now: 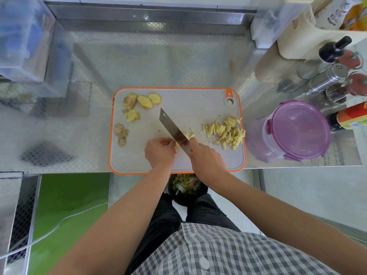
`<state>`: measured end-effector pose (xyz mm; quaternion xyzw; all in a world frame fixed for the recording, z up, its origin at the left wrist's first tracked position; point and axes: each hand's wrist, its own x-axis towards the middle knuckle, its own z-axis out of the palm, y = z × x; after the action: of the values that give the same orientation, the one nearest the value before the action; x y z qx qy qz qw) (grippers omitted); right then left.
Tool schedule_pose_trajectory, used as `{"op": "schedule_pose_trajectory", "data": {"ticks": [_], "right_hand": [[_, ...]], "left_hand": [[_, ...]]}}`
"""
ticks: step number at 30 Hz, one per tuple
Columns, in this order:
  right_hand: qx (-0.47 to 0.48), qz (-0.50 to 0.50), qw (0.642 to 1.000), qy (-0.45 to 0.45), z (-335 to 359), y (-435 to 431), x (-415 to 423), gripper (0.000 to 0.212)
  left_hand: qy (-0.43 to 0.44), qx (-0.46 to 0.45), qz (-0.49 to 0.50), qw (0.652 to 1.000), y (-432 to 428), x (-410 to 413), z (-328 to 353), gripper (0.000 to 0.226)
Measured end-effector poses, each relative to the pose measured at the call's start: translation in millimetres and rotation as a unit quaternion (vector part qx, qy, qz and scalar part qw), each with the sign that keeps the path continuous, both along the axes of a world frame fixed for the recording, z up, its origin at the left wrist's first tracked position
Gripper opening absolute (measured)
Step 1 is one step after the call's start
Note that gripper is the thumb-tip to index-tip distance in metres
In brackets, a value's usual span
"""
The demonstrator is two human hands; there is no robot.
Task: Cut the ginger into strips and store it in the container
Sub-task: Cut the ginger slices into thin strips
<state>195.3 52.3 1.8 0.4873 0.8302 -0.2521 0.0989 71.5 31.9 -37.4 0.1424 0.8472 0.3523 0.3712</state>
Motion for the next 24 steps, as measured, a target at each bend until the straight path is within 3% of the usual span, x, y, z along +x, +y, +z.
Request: {"op": "schedule_pose_trajectory", "data": {"ticks": [7, 14, 24], "right_hand": [[0.005, -0.009, 0.999, -0.034, -6.0, -1.5, -9.1, 0.024], [0.005, -0.023, 1.000, -0.001, -11.1, 0.5, -8.8, 0.014], [-0.014, -0.017, 1.000, -0.003, -0.4, -4.6, -2.1, 0.019]], "left_hand": [[0.002, 0.008, -0.005, 1.000, -1.4, 0.5, -2.4, 0.020], [-0.003, 0.008, 0.003, 1.000, -2.0, 0.3, -0.4, 0.019], [-0.014, 0.012, 0.010, 1.000, -4.2, 1.3, 0.7, 0.027]]}}
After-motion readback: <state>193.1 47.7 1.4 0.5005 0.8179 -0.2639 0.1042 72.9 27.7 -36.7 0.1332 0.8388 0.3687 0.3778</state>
